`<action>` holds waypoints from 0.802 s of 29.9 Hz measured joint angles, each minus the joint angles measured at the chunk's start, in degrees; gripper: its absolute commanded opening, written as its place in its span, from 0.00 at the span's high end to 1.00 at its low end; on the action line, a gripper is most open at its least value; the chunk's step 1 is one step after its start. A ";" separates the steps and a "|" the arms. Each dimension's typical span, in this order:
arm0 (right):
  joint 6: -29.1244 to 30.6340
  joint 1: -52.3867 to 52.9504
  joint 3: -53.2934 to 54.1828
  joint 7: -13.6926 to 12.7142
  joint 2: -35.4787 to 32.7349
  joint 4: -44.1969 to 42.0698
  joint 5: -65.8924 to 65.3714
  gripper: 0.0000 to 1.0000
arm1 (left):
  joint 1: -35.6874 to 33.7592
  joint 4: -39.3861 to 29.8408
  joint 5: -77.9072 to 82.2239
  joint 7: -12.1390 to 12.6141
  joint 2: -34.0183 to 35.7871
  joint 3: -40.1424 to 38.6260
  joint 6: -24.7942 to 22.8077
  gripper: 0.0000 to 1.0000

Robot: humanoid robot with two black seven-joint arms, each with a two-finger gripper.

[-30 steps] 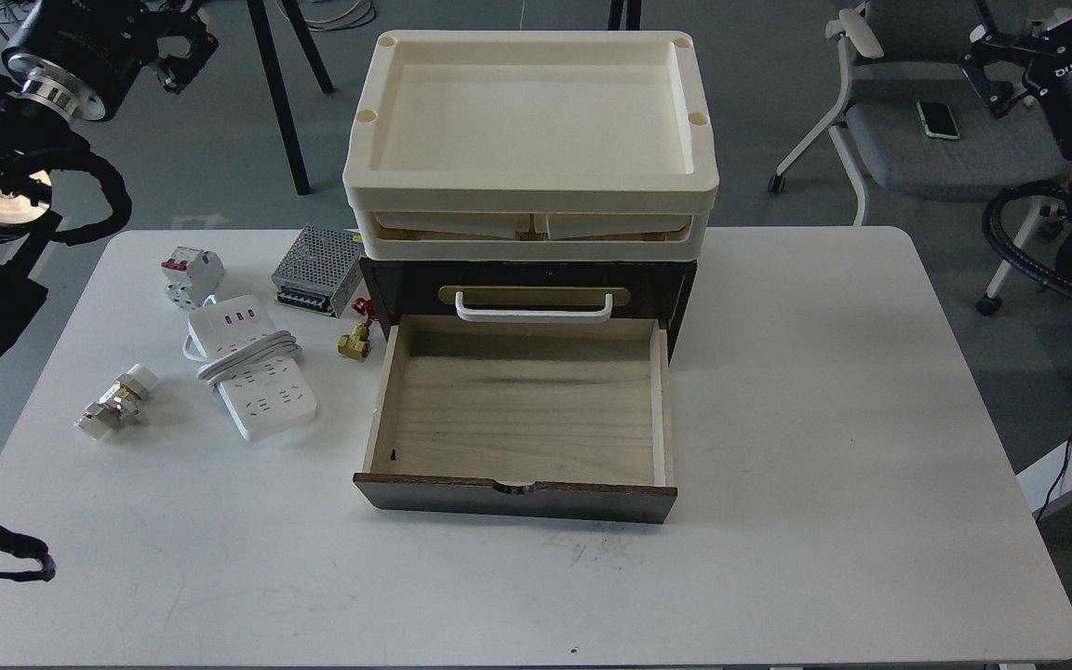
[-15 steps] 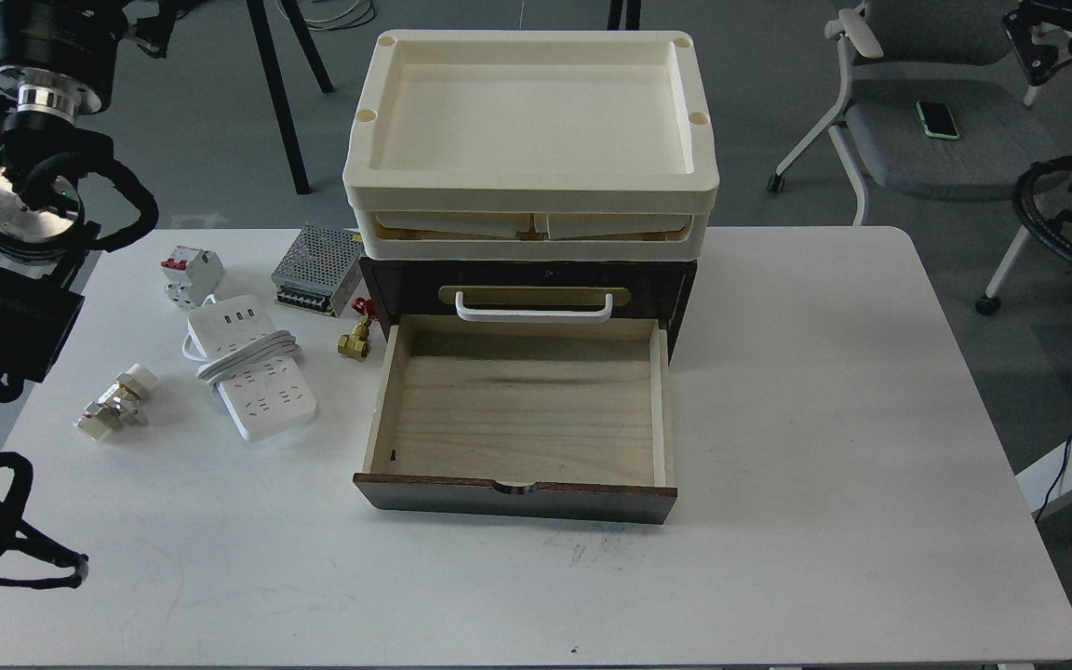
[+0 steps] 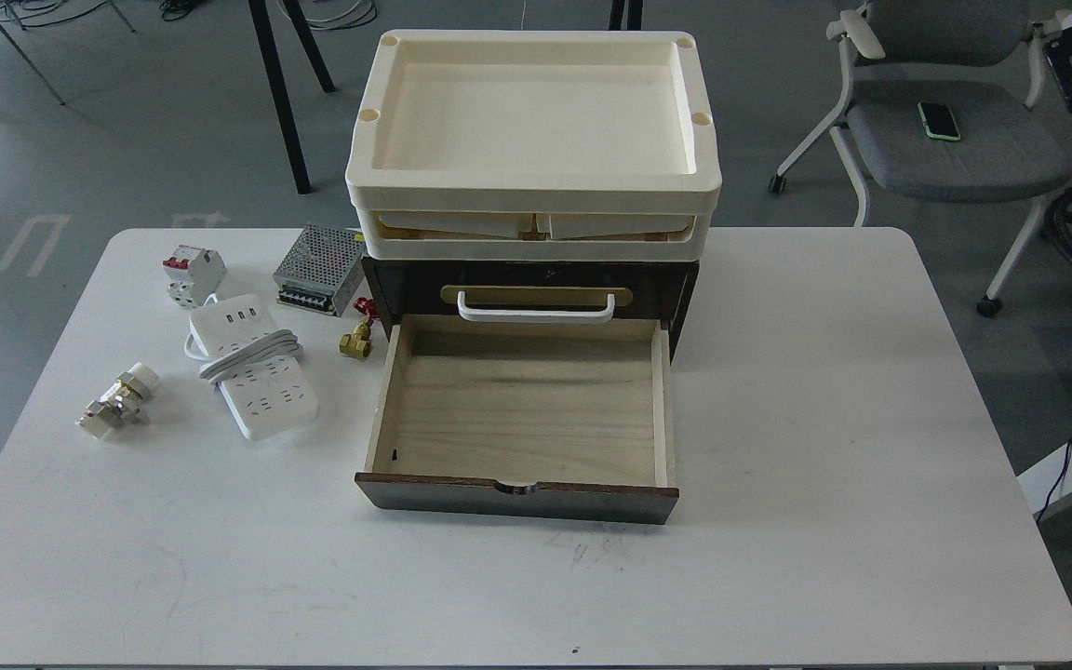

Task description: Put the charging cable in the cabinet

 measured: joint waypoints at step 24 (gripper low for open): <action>0.00 -3.21 0.00 -0.10 -0.84 -0.52 -0.09 0.00 | -0.49 11.19 81.55 -7.57 -18.67 26.11 0.02 0.02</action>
